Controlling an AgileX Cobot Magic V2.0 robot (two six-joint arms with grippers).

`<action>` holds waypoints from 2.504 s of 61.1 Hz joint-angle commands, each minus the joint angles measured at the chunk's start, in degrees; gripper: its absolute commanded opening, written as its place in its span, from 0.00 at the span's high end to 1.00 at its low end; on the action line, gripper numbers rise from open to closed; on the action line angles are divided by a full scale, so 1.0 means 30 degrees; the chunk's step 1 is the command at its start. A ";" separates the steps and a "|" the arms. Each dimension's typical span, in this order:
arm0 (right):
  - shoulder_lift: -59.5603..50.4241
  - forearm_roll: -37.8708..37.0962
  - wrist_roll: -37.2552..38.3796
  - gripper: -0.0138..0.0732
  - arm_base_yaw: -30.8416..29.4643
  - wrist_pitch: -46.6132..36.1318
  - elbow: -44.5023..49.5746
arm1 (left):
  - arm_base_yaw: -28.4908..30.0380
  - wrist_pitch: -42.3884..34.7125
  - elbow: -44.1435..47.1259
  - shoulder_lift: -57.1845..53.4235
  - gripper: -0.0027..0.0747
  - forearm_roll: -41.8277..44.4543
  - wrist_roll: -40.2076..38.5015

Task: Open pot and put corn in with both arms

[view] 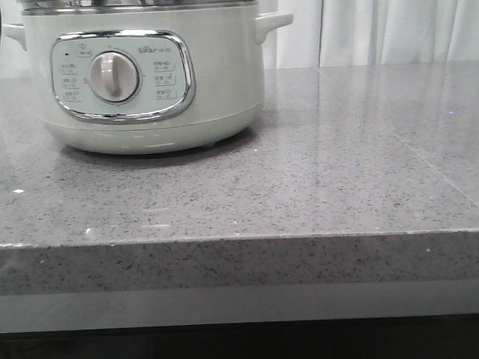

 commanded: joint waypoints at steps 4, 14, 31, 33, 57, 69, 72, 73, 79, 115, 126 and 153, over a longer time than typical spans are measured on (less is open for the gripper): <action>-0.0040 0.0194 -0.0039 0.28 -0.0104 -0.1367 -0.0510 | -0.0106 -0.1464 -0.0682 -0.1885 0.31 -0.0137 0.0016; -0.0040 0.0194 -0.0039 0.28 -0.0104 -0.1367 -0.0510 | -0.0106 0.0954 -0.0682 -0.4191 0.32 -0.0137 0.0016; -0.0040 0.0194 -0.0039 0.28 -0.0104 -0.1367 -0.0510 | -0.0106 0.6061 0.0362 -0.8378 0.32 -0.0031 0.0914; -0.0040 0.0194 -0.0039 0.28 -0.0104 -0.1367 -0.0510 | -0.0106 0.6061 0.0951 -0.8899 0.32 -0.0031 0.0914; -0.0040 0.0194 -0.0039 0.28 -0.0104 -0.1352 -0.0510 | -0.0106 0.5802 0.8692 -1.5408 0.32 -0.0211 0.0914; -0.0040 0.0194 -0.0039 0.28 -0.0104 -0.1371 -0.0510 | -0.0106 0.5581 1.1251 -1.7909 0.34 -0.0256 0.0914; -0.0040 0.0194 -0.0039 0.28 -0.0104 -0.1371 -0.0510 | -0.0106 0.5295 1.1694 -1.8293 0.35 -0.0256 0.0914; -0.0040 0.0194 -0.0039 0.28 -0.0104 -0.1371 -0.0510 | -0.0106 0.5224 1.1895 -1.8403 0.36 -0.0256 0.0914; -0.0040 0.0194 -0.0039 0.28 -0.0104 -0.1387 -0.0510 | -0.0106 0.4874 1.2499 -1.8894 0.42 -0.0256 0.0914; -0.0040 0.0194 -0.0039 0.92 -0.0104 -0.1366 -0.0510 | -0.0106 0.4873 1.2630 -1.8940 0.99 -0.0256 0.0914; -0.0040 0.0194 -0.0039 0.92 -0.0104 -0.1366 -0.0510 | -0.0106 0.4873 1.2630 -1.8940 0.99 -0.0256 0.0914; -0.0040 0.0194 -0.0039 0.92 -0.0104 -0.1384 -0.0510 | 0.0536 0.2859 1.4067 -1.9681 0.99 -0.0094 0.0914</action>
